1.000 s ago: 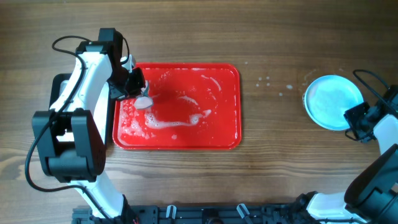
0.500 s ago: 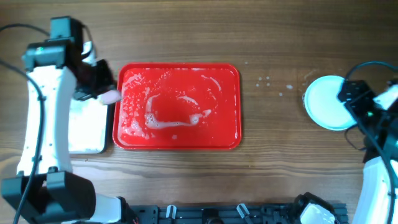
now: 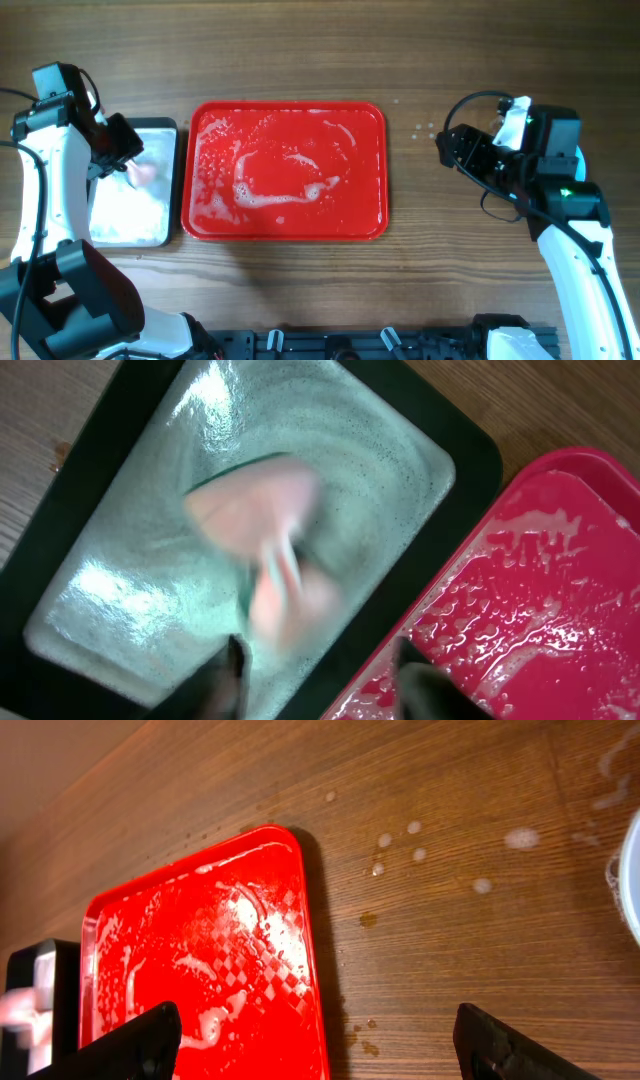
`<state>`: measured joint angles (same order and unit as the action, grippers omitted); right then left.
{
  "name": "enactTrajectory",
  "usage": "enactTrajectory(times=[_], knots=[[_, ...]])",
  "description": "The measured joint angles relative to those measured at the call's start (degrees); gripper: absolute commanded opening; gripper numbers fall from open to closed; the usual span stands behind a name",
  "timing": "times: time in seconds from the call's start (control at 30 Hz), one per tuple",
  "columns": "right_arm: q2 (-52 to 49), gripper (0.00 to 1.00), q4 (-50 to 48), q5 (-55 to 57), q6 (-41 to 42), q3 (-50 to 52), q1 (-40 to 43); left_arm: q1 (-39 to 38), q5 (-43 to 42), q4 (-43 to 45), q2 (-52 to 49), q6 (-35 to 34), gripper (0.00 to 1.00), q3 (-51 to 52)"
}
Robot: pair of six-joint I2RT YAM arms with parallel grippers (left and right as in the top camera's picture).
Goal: Clean dirty plates on tray and stack at the side
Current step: 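Drop the sponge into the metal tin with the left gripper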
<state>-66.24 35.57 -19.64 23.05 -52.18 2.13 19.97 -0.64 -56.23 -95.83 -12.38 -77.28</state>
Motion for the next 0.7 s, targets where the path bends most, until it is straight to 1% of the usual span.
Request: enactTrajectory(times=[0.03, 0.07, 0.1, 0.13, 0.17, 0.2, 0.37, 0.5, 0.6, 0.7], knots=[[-0.1, 0.88, 0.0, 0.1, 0.0, 0.0, -0.2, 0.0, 0.0, 0.1, 0.0, -0.2, 0.73, 0.0], [-0.1, 0.88, 0.0, 0.2, 0.0, 0.0, -0.2, 0.0, 0.0, 0.3, 0.0, -0.1, 0.88, 0.0], [-0.1, 0.89, 0.1, 0.3, 0.0, 0.0, -0.2, 0.0, 0.0, 0.4, 0.0, -0.2, 1.0, 0.0], [-0.1, 0.92, 0.1, 0.4, 0.0, 0.0, -0.2, 0.0, 0.0, 0.4, 0.0, -0.2, 1.0, 0.0], [-0.1, 0.98, 0.2, 0.4, 0.0, 0.0, -0.2, 0.0, 0.0, 0.4, 0.0, -0.2, 1.0, 0.0], [-0.1, 1.0, 0.2, 0.4, -0.4, 0.0, -0.2, 0.0, 0.0, 0.5, 0.0, -0.4, 1.0, 0.0], [1.6, 0.99, 2.4, 0.4, -3.2, 0.0, -0.2, -1.1, 0.0, 0.2, 1.7, -0.3, 1.0, 0.0], [7.3, 1.0, 4.9, 1.7, -5.1, -1.4, -0.2, -5.4, -0.1, -0.1, 12.9, -0.3, 1.0, -0.2], [13.7, 0.99, 6.0, 5.8, -8.0, -3.7, -0.2, -9.3, -0.2, -0.7, 25.6, -0.3, 1.0, -0.9], [19.5, 1.0, 5.6, 10.3, -10.2, -4.8, -0.2, -11.8, -0.3, -2.1, 35.0, -0.4, 1.0, -1.2]])
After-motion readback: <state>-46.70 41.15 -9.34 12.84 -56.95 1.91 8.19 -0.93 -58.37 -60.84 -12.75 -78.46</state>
